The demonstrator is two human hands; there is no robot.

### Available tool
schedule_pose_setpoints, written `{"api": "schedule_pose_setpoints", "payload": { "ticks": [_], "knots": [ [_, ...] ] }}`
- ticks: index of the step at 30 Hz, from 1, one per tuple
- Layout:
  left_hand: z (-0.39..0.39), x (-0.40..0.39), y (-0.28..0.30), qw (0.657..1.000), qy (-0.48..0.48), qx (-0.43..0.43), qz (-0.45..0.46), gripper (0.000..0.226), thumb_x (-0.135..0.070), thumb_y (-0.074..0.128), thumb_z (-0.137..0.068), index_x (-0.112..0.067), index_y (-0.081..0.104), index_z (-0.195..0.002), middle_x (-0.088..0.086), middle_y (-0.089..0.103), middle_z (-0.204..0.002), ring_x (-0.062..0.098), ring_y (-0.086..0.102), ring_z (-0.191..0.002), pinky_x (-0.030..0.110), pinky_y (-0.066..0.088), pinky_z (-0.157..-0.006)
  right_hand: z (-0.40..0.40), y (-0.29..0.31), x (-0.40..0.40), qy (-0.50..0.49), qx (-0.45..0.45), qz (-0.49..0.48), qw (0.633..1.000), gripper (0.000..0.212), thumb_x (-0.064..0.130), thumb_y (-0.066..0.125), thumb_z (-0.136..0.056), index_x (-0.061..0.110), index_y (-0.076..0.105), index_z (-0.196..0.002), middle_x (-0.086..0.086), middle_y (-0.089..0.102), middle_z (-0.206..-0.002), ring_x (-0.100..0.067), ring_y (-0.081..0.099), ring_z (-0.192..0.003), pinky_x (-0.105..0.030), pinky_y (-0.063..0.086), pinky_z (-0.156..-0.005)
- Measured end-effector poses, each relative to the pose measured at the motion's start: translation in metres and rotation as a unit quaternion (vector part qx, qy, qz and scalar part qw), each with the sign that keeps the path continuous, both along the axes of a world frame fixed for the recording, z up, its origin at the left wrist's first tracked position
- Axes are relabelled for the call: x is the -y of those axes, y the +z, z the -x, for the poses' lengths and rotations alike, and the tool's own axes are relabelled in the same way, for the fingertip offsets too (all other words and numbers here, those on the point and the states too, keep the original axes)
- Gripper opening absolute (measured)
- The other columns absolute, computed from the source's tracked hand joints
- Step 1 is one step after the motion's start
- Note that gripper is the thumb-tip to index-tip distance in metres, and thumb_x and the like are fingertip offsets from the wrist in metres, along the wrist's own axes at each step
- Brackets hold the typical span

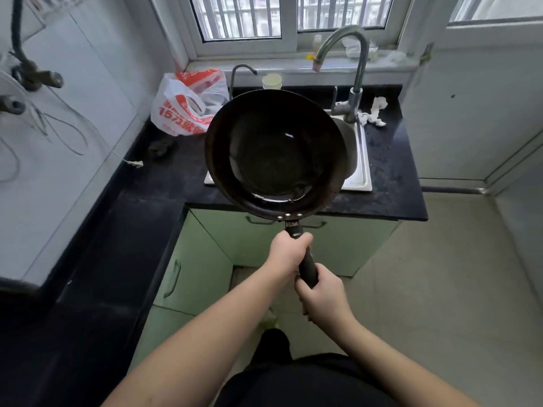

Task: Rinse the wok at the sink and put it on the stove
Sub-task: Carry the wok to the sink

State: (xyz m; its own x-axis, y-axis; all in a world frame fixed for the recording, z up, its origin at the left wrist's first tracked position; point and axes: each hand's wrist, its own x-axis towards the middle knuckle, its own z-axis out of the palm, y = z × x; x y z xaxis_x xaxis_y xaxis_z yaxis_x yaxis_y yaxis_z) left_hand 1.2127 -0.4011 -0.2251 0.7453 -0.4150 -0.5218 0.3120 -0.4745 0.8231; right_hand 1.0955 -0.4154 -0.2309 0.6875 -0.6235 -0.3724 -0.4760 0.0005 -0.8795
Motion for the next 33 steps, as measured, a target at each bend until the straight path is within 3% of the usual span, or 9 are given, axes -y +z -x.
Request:
{"api": "schedule_pose_setpoints", "payload": {
  "ticks": [6, 10, 14, 18, 22, 24, 28, 29, 33],
  "knots": [
    [-0.053, 0.027, -0.011, 0.999, -0.021, -0.029, 0.001, 0.023, -0.028, 0.062, -0.067, -0.007, 0.061, -0.077, 0.006, 0.063, -0.069, 0.020, 0.056, -0.061, 0.028, 0.045, -0.062, -0.053, 0.001, 0.023, -0.009, -0.029, 0.002, 1.000, 0.010, 0.013, 0.056, -0.082, 0.009, 0.049, -0.076, -0.008, 0.057, -0.058, -0.014, 0.051, -0.036, -0.025, 0.040, -0.035],
    [-0.096, 0.043, -0.012, 0.997, -0.067, -0.033, -0.019, 0.021, -0.027, 0.064, -0.079, -0.007, 0.059, -0.082, 0.001, 0.057, -0.067, 0.016, 0.050, -0.058, 0.026, 0.039, -0.053, -0.095, 0.004, 0.033, -0.028, -0.042, 0.009, 0.999, 0.010, 0.013, 0.055, -0.082, 0.011, 0.048, -0.075, -0.007, 0.056, -0.057, -0.015, 0.052, -0.037, -0.026, 0.041, -0.036],
    [-0.136, 0.053, -0.019, 0.989, -0.137, -0.026, -0.049, 0.039, -0.043, 0.064, -0.070, -0.008, 0.063, -0.088, 0.004, 0.061, -0.077, 0.021, 0.057, -0.068, 0.027, 0.048, -0.063, -0.129, 0.002, 0.040, -0.065, -0.058, -0.008, 0.996, 0.012, 0.016, 0.058, -0.079, 0.012, 0.049, -0.072, -0.006, 0.054, -0.059, -0.019, 0.051, -0.042, -0.027, 0.042, -0.039],
    [-0.158, 0.053, -0.029, 0.978, -0.200, -0.044, -0.037, 0.027, -0.037, 0.064, -0.090, -0.010, 0.058, -0.093, 0.000, 0.059, -0.073, 0.012, 0.056, -0.055, 0.015, 0.042, -0.038, -0.147, 0.002, 0.048, -0.081, -0.073, -0.011, 0.994, 0.015, 0.020, 0.061, -0.079, 0.013, 0.051, -0.072, -0.005, 0.055, -0.057, -0.019, 0.052, -0.042, -0.027, 0.042, -0.040],
    [-0.167, 0.061, -0.034, 0.974, -0.224, -0.022, -0.034, 0.030, -0.039, 0.066, -0.089, -0.009, 0.060, -0.088, -0.001, 0.059, -0.067, 0.009, 0.055, -0.050, 0.013, 0.040, -0.036, -0.159, 0.006, 0.059, -0.099, -0.076, -0.023, 0.992, 0.016, 0.016, 0.062, -0.081, 0.011, 0.052, -0.071, -0.003, 0.055, -0.054, -0.017, 0.052, -0.040, -0.027, 0.042, -0.039],
    [-0.172, 0.070, -0.035, 0.972, -0.232, -0.016, -0.040, 0.031, -0.040, 0.066, -0.088, -0.010, 0.059, -0.080, 0.001, 0.059, -0.063, 0.010, 0.054, -0.049, 0.015, 0.043, -0.041, -0.164, 0.007, 0.068, -0.103, -0.077, -0.025, 0.991, 0.015, 0.015, 0.062, -0.081, 0.012, 0.052, -0.071, -0.002, 0.054, -0.052, -0.017, 0.051, -0.040, -0.026, 0.041, -0.039],
    [-0.181, 0.087, -0.039, 0.971, -0.234, -0.027, -0.047, 0.034, -0.044, 0.069, -0.084, -0.015, 0.056, -0.070, 0.003, 0.062, -0.068, 0.019, 0.062, -0.066, 0.036, 0.057, -0.076, -0.175, 0.008, 0.087, -0.096, -0.090, -0.037, 0.991, 0.018, 0.016, 0.062, -0.085, 0.012, 0.050, -0.072, -0.004, 0.054, -0.049, -0.011, 0.050, -0.036, -0.022, 0.038, -0.037],
    [-0.182, 0.092, -0.040, 0.970, -0.236, -0.028, -0.052, 0.035, -0.044, 0.069, -0.083, -0.015, 0.056, -0.070, 0.002, 0.062, -0.068, 0.020, 0.062, -0.068, 0.037, 0.056, -0.079, -0.177, 0.007, 0.093, -0.094, -0.093, -0.043, 0.990, 0.018, 0.016, 0.063, -0.085, 0.012, 0.050, -0.073, -0.005, 0.054, -0.049, -0.010, 0.050, -0.034, -0.021, 0.038, -0.036],
    [-0.184, 0.110, -0.043, 0.970, -0.231, -0.045, -0.063, 0.036, -0.042, 0.067, -0.087, -0.015, 0.053, -0.068, 0.001, 0.055, -0.060, 0.017, 0.054, -0.056, 0.027, 0.047, -0.055, -0.181, 0.001, 0.116, -0.081, -0.104, -0.069, 0.989, 0.012, 0.013, 0.060, -0.085, 0.010, 0.052, -0.077, -0.007, 0.055, -0.051, -0.009, 0.049, -0.033, -0.022, 0.039, -0.037]
  ]
}}
